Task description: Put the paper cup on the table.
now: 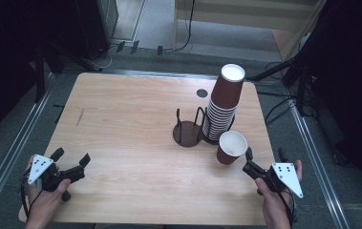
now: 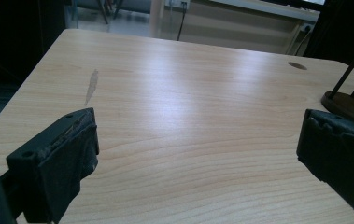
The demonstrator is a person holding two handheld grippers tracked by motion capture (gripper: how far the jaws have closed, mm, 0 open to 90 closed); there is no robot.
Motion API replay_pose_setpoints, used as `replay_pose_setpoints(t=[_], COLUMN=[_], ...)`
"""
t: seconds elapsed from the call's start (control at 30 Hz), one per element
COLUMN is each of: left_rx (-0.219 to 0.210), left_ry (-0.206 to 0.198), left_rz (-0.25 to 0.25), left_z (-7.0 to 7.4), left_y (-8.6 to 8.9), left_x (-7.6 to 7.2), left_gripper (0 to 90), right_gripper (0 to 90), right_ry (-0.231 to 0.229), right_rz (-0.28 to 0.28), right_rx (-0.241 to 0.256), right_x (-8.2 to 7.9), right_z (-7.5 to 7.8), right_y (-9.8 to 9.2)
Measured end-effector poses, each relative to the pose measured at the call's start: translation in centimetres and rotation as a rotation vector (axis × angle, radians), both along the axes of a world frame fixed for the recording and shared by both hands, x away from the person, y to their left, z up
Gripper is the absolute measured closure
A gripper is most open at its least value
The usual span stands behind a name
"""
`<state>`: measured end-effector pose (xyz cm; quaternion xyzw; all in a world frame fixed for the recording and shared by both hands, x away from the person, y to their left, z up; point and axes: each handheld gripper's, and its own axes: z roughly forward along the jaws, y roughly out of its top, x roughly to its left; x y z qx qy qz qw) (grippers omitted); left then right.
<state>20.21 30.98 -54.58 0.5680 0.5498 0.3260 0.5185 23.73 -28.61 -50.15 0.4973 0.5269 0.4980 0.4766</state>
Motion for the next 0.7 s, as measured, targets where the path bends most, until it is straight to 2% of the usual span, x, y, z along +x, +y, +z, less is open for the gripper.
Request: replay_pose_setpoints(t=[0.17,0.33,0.7], left_rx=[-0.001,0.001,0.02], left_ry=[0.003,0.003,0.021], left_rz=[0.003,0.015,0.031], left_z=[0.0,0.0,-0.2], left_y=[0.1,0.3,0.3], left_x=[0.0,0.0,0.2], left_gripper=[0.0,0.0,0.0], right_gripper=[0.0,0.0,0.0], right_ry=[0.022,0.053,0.178], right_rz=[-0.047,-0.078,-0.147], right_rx=[0.01,-0.015,-0.01], right_x=[0.2,0.5,1.1], right_z=[-0.6,-1.4,-3.3], right_y=[-1.1,-1.5,-2.4])
